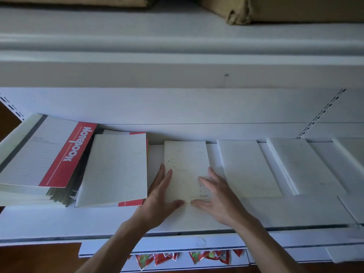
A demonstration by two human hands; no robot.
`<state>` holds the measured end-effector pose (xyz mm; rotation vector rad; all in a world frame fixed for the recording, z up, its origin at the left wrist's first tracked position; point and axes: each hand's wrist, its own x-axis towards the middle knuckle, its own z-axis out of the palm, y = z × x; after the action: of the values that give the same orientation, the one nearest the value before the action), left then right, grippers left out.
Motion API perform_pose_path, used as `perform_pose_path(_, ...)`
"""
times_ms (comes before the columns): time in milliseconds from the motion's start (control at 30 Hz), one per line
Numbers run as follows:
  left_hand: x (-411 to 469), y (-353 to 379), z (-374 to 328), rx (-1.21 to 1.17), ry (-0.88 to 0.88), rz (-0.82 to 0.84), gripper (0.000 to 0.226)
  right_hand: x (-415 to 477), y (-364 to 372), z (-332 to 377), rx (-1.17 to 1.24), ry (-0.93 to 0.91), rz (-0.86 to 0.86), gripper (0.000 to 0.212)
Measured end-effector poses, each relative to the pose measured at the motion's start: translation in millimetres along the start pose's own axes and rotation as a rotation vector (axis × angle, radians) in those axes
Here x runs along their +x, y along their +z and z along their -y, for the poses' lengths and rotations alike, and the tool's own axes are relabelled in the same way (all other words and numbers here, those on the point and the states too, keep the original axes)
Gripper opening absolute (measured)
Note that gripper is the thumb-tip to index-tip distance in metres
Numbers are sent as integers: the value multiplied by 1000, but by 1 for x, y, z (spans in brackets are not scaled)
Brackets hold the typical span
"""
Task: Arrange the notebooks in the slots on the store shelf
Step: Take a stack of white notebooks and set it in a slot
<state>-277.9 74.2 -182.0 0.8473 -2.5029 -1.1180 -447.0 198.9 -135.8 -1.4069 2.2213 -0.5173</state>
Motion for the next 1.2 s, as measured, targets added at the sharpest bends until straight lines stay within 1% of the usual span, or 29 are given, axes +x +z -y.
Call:
perform_pose_path(33,1,0,6,22,56,-22,91,-1,0,0,-16,-10,10,77)
perform_pose_path(100,2,3,14,47,96,-73,83,0,1,-1,-42,-21,-4,74)
perform_pose_path(167,1,6,16,41,67,-94,75,1,-1,-1,-49,-10,-27,68)
perform_pose_path(267,-1,8,13,63,43,-81,69,3,-3,-1,-59,6,-32,67)
perform_pose_path(467,-3,6,7,118,1,-48,70,2,-5,2,-55,23,-26,66)
perform_pose_path(533,-4,6,3,160,20,-59,72,3,-7,4,-90,27,-11,66)
perform_pose_path(633,-8,6,-7,248,20,0,80,4,-10,7,-151,32,22,64)
perform_pose_path(733,-22,1,-20,303,10,85,79,4,-13,15,-217,38,58,62)
perform_pose_path(833,-44,-15,-36,192,-31,206,72,5,-13,29,-269,14,26,51)
perform_pose_path(900,-60,-32,-42,89,-97,294,66,9,-9,45,-280,-30,-45,44)
perform_pose_path(967,-76,-52,-43,57,-111,332,60,14,-2,64,-273,-85,-109,39)
perform_pose_path(1033,-90,-73,-40,52,-95,306,54,20,7,88,-230,-123,-140,36)
perform_pose_path(1100,-102,-95,-32,-15,-128,230,40,26,16,113,-132,-113,-178,35)
perform_pose_path(1133,-107,-105,-27,-46,-152,156,31,29,19,125,-70,-86,-199,35)
perform_pose_path(1167,-112,-115,-21,-52,-185,53,27,32,23,135,-14,-40,-200,37)
perform_pose_path(1200,-118,-124,-14,-27,-228,-70,32,34,26,143,13,9,-182,40)
